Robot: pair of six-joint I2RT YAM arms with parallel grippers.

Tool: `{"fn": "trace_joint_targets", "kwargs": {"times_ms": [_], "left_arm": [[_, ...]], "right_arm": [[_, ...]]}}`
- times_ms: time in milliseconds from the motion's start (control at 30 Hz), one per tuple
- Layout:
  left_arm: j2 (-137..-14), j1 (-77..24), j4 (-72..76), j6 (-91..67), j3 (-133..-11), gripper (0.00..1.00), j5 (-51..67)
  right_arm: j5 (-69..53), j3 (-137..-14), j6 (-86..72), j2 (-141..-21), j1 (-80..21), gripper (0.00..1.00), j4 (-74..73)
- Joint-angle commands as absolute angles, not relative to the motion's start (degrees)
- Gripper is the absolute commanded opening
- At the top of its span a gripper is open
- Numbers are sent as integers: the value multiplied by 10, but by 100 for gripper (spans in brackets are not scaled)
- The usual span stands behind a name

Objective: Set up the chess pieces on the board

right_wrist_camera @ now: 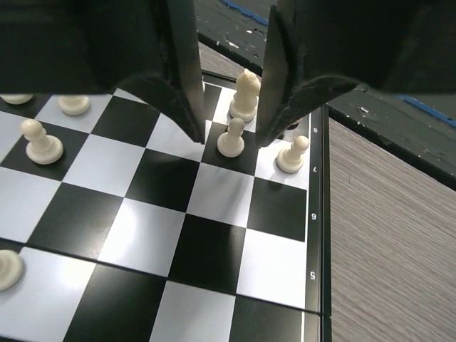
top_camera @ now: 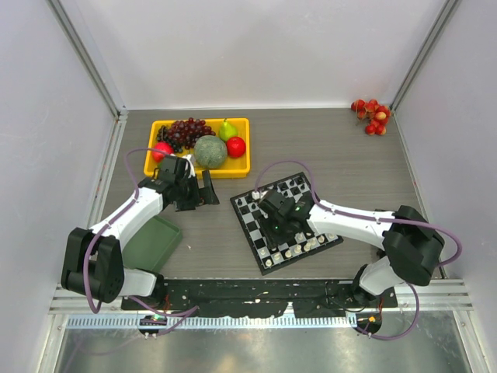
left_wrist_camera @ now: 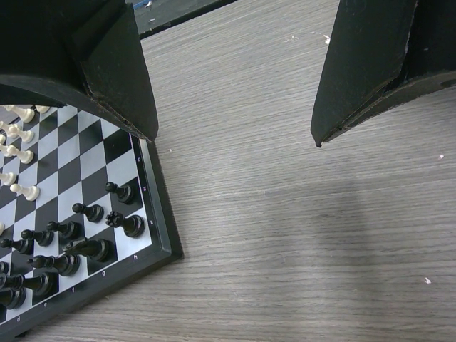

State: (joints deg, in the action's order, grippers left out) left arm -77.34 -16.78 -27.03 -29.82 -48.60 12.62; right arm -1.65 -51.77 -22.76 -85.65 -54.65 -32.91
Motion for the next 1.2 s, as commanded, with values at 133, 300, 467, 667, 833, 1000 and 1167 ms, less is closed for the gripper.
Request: {"fn": "trace_joint_targets", "kwargs": {"times_ms": [133, 300, 467, 667, 833, 1000, 1167], "left_arm": [[-762, -170, -254, -299, -490, 96, 130], [-760, -170, -254, -299, -490, 96, 131], [-759, -170, -254, -299, -490, 96, 131], [-760, -170, -254, -302, -490, 96, 131], [-764, -170, -258, -300, -497, 96, 132], [-766, -170, -259, -299, -501, 96, 133], [-771, -170, -258, -299, -499, 96, 131]], "right_arm": [[70, -590, -213, -810, -512, 49, -353], [75, -577, -222, -807, -425, 49, -367], [67, -557, -218, -813, -394, 48, -371], [60, -547, -227, -831, -389, 46, -366], [50, -549, -229, -851, -385, 41, -359], [36, -548, -226, -867, -383, 38, -361], [19, -539, -223, -859, -383, 36, -366]]}}
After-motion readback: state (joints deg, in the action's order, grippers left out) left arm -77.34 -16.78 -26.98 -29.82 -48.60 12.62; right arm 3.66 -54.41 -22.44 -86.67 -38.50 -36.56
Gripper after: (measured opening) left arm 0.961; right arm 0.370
